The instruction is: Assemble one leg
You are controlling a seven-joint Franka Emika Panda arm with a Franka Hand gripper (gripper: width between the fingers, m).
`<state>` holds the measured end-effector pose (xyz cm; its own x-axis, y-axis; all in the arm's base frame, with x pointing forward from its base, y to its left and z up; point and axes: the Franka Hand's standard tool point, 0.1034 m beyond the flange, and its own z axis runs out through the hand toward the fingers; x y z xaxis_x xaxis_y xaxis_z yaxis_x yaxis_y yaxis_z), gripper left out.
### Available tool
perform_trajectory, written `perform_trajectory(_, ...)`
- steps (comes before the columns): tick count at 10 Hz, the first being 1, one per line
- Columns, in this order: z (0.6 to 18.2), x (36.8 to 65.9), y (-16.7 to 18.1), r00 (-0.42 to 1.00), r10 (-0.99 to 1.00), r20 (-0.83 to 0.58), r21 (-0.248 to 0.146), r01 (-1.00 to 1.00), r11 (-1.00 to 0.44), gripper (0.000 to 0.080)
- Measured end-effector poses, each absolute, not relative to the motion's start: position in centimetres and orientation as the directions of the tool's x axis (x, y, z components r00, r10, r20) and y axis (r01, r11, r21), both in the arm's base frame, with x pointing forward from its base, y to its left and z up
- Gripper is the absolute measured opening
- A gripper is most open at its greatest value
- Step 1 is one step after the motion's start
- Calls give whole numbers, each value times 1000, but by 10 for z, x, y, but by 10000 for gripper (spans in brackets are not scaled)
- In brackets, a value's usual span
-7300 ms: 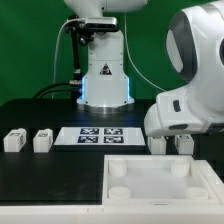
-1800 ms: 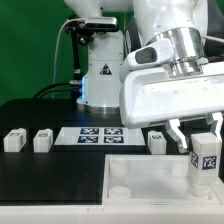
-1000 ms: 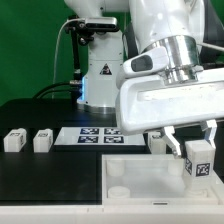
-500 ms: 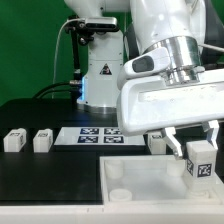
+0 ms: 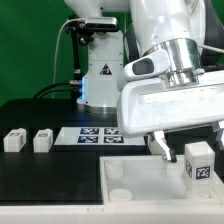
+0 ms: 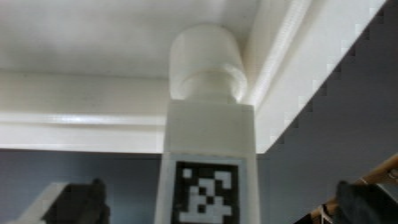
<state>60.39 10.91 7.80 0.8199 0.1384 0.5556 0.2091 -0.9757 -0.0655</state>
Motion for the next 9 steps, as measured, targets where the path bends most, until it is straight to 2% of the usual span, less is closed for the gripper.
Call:
perform_trajectory(5, 78, 603, 109, 825, 140, 548, -67, 210, -976, 649)
perform_trajectory(9, 105, 620, 111, 865, 155, 477, -80, 218, -973, 649)
